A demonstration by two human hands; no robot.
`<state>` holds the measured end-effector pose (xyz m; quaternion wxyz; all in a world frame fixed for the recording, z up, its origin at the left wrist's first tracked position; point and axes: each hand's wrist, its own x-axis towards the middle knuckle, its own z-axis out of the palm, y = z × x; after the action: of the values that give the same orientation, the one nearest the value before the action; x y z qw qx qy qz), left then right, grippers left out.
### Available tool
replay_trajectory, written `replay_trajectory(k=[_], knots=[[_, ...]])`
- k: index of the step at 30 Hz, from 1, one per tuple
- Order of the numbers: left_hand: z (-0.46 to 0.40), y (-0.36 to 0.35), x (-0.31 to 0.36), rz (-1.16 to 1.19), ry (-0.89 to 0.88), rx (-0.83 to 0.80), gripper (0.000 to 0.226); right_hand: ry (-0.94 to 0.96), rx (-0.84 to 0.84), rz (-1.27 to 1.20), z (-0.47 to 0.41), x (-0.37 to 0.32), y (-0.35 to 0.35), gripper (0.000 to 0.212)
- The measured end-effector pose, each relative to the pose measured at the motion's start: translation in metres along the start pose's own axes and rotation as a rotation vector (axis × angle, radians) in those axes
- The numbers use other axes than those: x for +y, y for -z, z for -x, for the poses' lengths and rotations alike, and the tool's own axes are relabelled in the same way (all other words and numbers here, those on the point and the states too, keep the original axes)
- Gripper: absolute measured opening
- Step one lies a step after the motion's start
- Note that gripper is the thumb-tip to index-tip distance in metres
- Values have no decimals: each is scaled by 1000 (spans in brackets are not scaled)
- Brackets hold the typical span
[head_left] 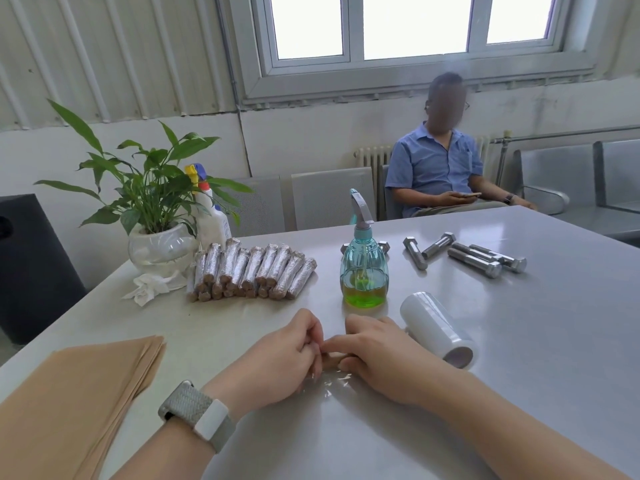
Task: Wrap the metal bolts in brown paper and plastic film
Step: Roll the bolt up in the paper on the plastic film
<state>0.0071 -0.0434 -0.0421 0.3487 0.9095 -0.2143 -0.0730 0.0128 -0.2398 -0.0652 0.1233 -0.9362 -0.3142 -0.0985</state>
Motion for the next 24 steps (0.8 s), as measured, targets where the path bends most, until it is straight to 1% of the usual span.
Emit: replay_trajectory(k=[4, 7, 9, 10, 11, 12, 14, 15, 17, 18, 19, 21, 24], knots=[[12, -7, 2, -111, -85, 82, 29, 11, 10, -12, 1, -1, 1, 32], [27, -17, 2, -241, -148, 235, 26, 4, 11, -27, 1, -2, 1, 25], [38, -25, 6, -391, -130, 323, 25, -4, 22, -61, 1, -3, 2, 25], [42, -29, 12, -505, -132, 361, 32, -6, 28, -76, 1, -3, 2, 28], [46, -32, 17, -596, -155, 383, 37, -8, 30, -85, 1, -3, 1, 30], [50, -35, 23, -627, -195, 404, 36, -13, 29, -88, 1, -3, 1, 32], [59, -40, 35, -622, -240, 402, 34, -18, 28, -89, 1, -2, 0, 34], [63, -41, 36, -597, -220, 376, 37, -18, 27, -88, 1, -2, 0, 34], [66, -36, 33, -463, -134, 355, 39, -19, 20, -79, 1, -2, 0, 36], [66, -30, 26, -415, -112, 404, 35, -20, 16, -73, 0, -3, -1, 36], [63, -20, 20, -350, -121, 500, 29, -20, 15, -68, 0, -3, -1, 36], [54, 3, 12, -290, -104, 661, 11, -17, 14, -57, 0, -4, 0, 37], [44, 32, -4, -242, -28, 842, 10, -18, 18, -47, 2, -4, 1, 36]])
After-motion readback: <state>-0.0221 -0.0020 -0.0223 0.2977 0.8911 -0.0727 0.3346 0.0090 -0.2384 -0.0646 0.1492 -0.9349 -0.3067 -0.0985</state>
